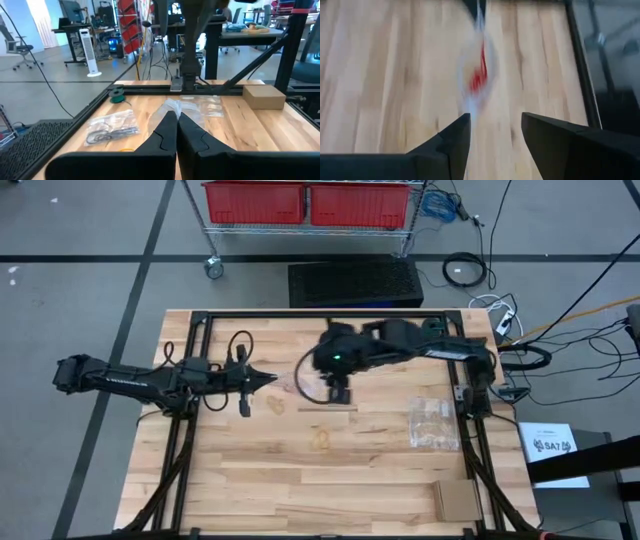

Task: Sort rubber bands
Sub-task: Close the zip bag

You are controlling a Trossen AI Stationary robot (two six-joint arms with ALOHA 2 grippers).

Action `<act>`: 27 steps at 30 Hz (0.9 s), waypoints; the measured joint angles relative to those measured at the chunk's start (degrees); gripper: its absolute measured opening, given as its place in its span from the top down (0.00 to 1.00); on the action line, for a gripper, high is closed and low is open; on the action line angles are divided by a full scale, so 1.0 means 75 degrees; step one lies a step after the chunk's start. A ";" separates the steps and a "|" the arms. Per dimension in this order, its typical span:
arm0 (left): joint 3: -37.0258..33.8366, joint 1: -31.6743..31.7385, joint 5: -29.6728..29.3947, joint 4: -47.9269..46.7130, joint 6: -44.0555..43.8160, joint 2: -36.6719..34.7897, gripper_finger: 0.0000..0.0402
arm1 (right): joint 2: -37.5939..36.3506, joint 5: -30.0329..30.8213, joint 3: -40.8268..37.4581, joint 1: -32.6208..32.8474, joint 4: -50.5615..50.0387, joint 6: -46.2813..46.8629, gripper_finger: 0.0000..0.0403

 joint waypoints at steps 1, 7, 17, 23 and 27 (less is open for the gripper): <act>0.0000 0.0000 -0.0001 -0.0003 -0.0010 0.0000 1.00 | -0.0090 -0.0002 -0.0002 -0.0011 -0.0337 0.0069 0.58; 0.0000 -0.0006 -0.0001 -0.0040 -0.0060 0.0000 1.00 | -0.0210 0.0006 -0.0195 0.0038 -0.1612 0.0422 0.66; 0.0000 -0.0003 -0.0001 -0.0215 -0.0013 -0.0003 1.00 | -0.2256 -0.0562 -0.6467 0.0125 0.3936 -0.0146 0.99; 0.0000 0.0000 -0.0126 -0.0138 -0.0013 0.0118 1.00 | -0.4001 -0.0850 -1.0998 0.0224 0.9102 0.0830 0.99; 0.0000 0.0006 -0.0176 0.0104 -0.0010 0.0412 1.00 | -0.4454 -0.0845 -1.3034 0.0364 1.2233 0.1740 0.99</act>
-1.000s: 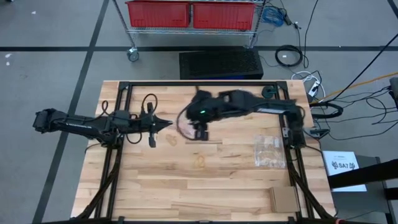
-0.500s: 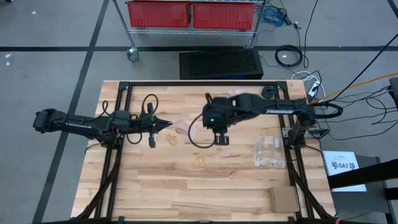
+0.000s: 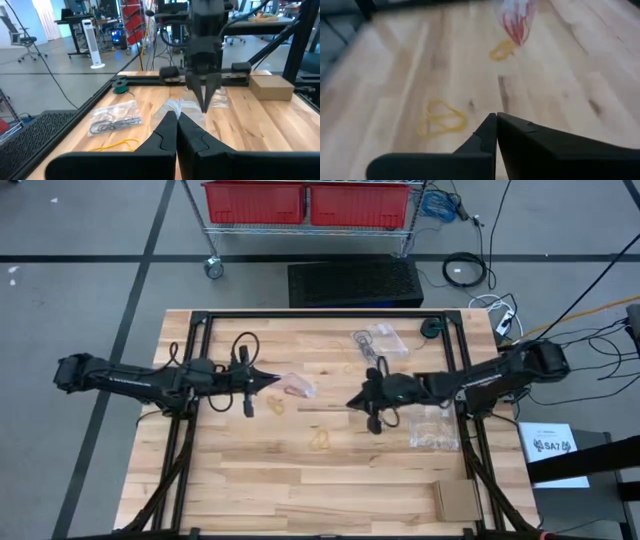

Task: Sort rubber bands
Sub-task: Close the zip bag

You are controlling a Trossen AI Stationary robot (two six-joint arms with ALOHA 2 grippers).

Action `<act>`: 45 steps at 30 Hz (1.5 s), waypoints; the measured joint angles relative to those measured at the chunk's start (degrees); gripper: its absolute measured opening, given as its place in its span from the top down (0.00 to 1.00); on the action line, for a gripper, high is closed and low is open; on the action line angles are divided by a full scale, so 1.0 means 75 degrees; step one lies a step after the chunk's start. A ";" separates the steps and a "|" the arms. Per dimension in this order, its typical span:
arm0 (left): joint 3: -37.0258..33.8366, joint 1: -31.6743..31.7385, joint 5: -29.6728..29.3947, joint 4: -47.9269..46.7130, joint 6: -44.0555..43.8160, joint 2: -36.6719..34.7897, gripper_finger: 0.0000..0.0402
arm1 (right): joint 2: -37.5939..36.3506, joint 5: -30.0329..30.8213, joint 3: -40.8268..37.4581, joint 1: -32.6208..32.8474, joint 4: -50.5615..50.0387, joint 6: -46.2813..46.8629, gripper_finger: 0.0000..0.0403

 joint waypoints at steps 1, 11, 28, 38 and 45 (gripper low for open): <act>0.0000 0.0000 -0.0002 0.0136 0.0014 0.0096 1.00 | -0.0007 0.0000 -0.0338 0.0036 0.0609 0.0259 0.99; 0.0381 0.0227 -0.0760 0.0198 0.0721 0.1509 1.00 | 0.0199 0.0159 -0.1155 0.0227 0.2037 0.1455 0.99; 0.1354 0.0496 0.0192 0.0638 0.0792 0.4971 0.95 | 0.0197 0.0446 -0.1155 0.0213 0.2079 0.1230 0.99; 0.2061 0.0128 0.1399 0.1508 -0.0019 0.6268 0.65 | 0.0197 0.0513 -0.1155 0.0213 0.2078 0.1781 0.95; 0.2139 0.0125 0.1301 0.1472 -0.0065 0.6254 0.50 | 0.0199 0.0887 -0.1155 0.0214 0.1857 0.2411 0.74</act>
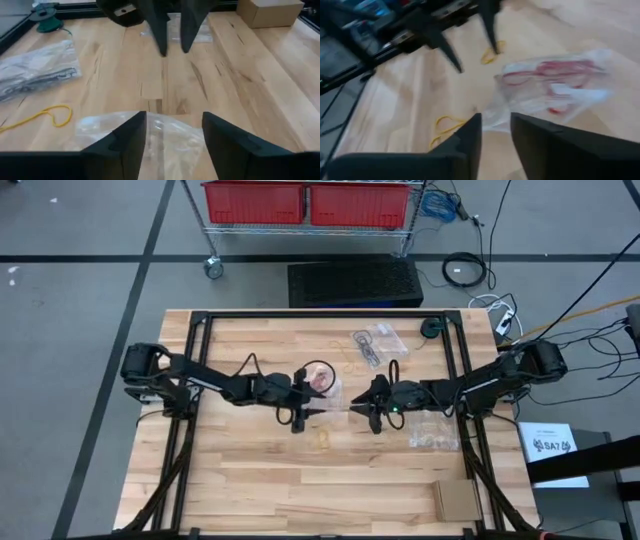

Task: Sort rubber bands
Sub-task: Close the zip bag

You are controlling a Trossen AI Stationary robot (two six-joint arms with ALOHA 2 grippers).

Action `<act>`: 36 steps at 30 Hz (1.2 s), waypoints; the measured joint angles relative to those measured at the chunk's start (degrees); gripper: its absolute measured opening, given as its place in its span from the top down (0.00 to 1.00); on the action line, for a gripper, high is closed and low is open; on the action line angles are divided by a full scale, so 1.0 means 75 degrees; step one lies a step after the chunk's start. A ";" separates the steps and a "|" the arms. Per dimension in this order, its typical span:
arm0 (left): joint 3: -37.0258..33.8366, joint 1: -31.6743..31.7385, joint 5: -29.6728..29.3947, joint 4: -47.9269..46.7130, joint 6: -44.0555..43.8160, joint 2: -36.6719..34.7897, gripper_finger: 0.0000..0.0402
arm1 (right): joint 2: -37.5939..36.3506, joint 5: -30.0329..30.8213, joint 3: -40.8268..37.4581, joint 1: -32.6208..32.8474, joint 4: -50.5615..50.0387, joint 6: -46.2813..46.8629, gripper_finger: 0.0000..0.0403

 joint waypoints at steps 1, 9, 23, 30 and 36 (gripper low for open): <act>0.0000 -0.0002 -0.0234 -0.0064 -0.0002 -0.0037 0.50 | 0.0000 0.0188 0.0000 -0.0009 -0.0054 0.0119 0.71; 0.0006 0.0894 -0.2038 -0.0959 -0.0199 0.0009 0.62 | 0.0257 0.1325 0.0000 -0.0723 -0.0289 0.1839 0.68; 0.0000 0.1751 -0.0098 -0.0103 -0.0256 0.0354 0.98 | 0.3486 0.0322 0.1365 -0.1514 0.1509 0.3105 0.66; -0.0006 0.2058 -0.0098 -0.0114 -0.0197 0.0922 0.99 | 0.4162 0.0393 0.2336 -0.1544 0.0747 0.2807 0.71; -0.0013 0.2119 -0.0091 -0.0284 -0.0267 0.1430 0.99 | 0.3863 0.0336 0.2346 -0.1541 0.0300 0.2109 0.81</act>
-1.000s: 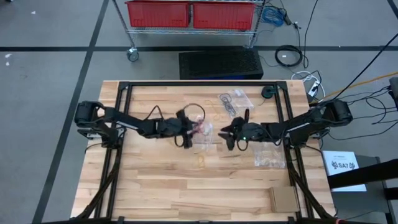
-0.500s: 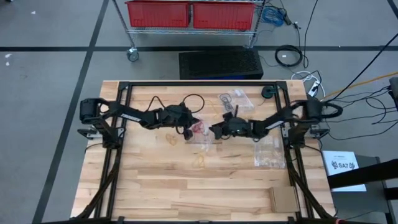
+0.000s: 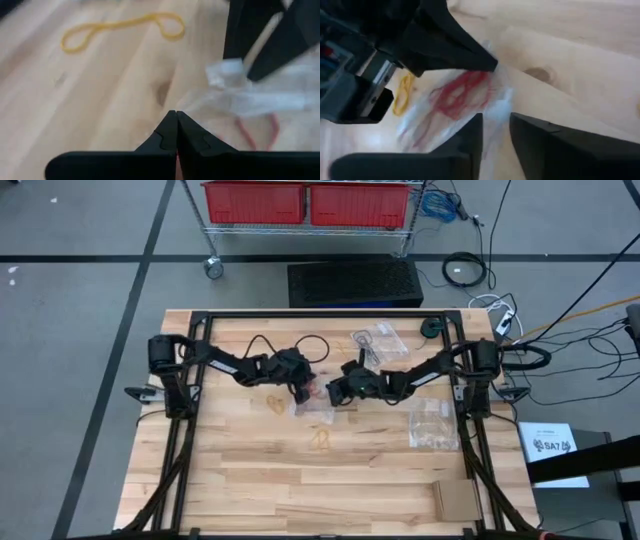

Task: Sort rubber bands
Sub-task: Close the zip bag

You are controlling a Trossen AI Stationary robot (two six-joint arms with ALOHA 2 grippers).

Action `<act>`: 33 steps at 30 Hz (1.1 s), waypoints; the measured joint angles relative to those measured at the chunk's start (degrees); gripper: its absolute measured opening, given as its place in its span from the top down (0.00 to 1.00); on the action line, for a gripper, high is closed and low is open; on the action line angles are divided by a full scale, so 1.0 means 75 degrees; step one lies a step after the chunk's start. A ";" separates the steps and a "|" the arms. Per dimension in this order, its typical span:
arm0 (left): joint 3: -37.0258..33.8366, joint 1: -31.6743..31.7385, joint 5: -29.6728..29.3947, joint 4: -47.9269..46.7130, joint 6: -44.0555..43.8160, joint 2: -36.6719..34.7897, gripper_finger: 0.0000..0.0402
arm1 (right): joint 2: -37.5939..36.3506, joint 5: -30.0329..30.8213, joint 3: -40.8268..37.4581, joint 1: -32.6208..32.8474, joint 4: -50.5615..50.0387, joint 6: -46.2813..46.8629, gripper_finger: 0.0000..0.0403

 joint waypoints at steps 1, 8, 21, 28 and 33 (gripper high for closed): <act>0.0001 -0.0001 0.0012 -0.0019 -0.0070 0.0048 0.99 | -0.0001 0.0005 -0.0001 0.0005 -0.0091 -0.0189 0.85; 0.0013 0.0003 0.0017 -0.0188 -0.0312 0.0212 0.99 | -0.0015 0.0443 -0.0004 0.0196 -0.0562 -0.0694 0.98; -0.0019 -0.0061 -0.0006 -0.0389 -0.0528 0.0192 1.00 | -0.0800 0.1965 -0.0009 0.0351 -0.1553 -0.0784 1.00; -0.0054 -0.0191 -0.0006 -0.0771 -0.0528 -0.0082 1.00 | -0.1325 0.2251 -0.0015 0.0366 -0.2668 -0.0697 1.00; -0.0068 -0.0230 -0.0006 -0.1043 -0.0527 -0.0371 1.00 | -0.1325 0.2011 -0.0014 0.0366 -0.2753 -0.0780 1.00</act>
